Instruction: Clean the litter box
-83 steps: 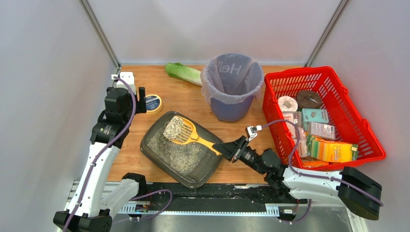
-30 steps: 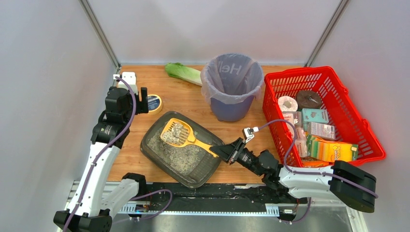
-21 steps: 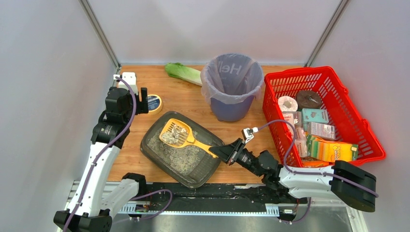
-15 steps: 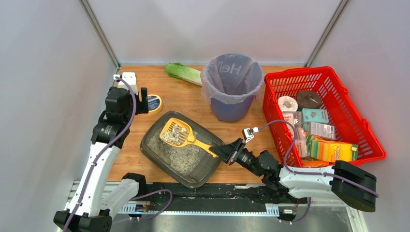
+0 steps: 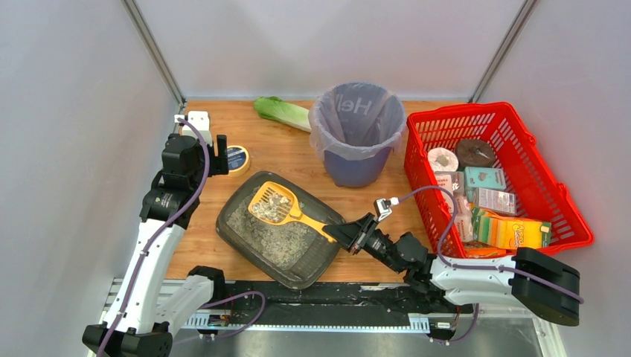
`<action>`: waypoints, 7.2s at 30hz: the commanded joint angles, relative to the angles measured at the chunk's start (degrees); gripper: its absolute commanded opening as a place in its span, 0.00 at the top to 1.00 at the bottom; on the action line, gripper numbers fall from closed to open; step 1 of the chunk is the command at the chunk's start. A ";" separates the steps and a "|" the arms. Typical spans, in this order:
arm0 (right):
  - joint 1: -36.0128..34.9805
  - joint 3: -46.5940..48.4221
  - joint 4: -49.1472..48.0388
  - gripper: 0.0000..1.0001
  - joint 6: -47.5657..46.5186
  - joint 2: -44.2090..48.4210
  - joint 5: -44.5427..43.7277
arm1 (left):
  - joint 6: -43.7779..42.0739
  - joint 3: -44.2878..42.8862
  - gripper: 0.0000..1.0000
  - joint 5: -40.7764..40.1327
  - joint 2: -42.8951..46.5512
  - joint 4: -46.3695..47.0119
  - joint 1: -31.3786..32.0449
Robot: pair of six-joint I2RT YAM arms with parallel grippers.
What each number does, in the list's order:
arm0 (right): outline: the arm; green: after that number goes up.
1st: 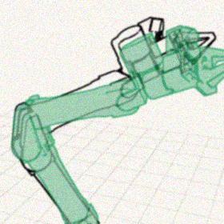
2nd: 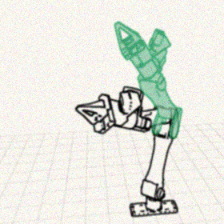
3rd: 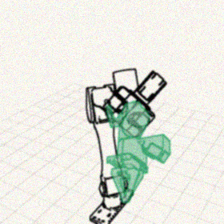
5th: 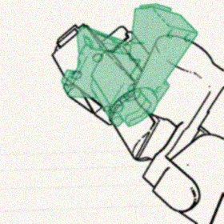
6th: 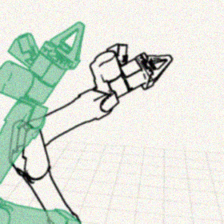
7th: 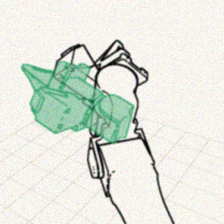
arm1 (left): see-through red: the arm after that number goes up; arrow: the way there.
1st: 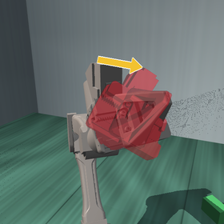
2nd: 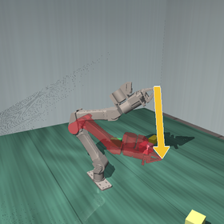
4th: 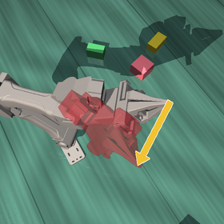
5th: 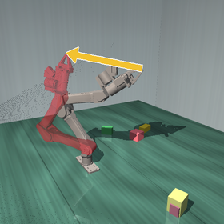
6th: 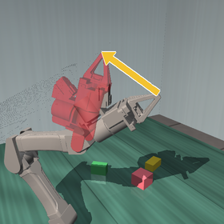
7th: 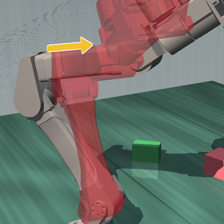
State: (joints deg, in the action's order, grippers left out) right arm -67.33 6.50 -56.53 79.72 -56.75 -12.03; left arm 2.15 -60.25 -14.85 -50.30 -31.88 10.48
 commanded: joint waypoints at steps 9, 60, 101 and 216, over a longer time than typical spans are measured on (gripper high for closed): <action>0.09 1.11 -4.99 1.00 0.37 -0.81 -2.23 | 0.31 -0.05 0.17 1.32 0.03 1.82 0.07; 0.80 4.22 9.33 1.00 -2.12 4.46 3.42 | 0.75 0.40 0.17 2.02 -0.06 2.26 -0.02; 1.85 6.21 9.64 1.00 -2.37 1.74 5.07 | 0.57 0.48 0.17 1.93 -0.14 2.52 0.07; 42.54 32.96 30.06 1.00 -5.71 10.16 22.84 | 0.22 1.71 0.17 -5.72 4.51 3.67 0.07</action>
State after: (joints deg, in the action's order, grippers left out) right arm -28.36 37.50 -28.91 76.42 -50.46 9.58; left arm 2.48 -58.28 -20.27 -46.54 -29.34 10.48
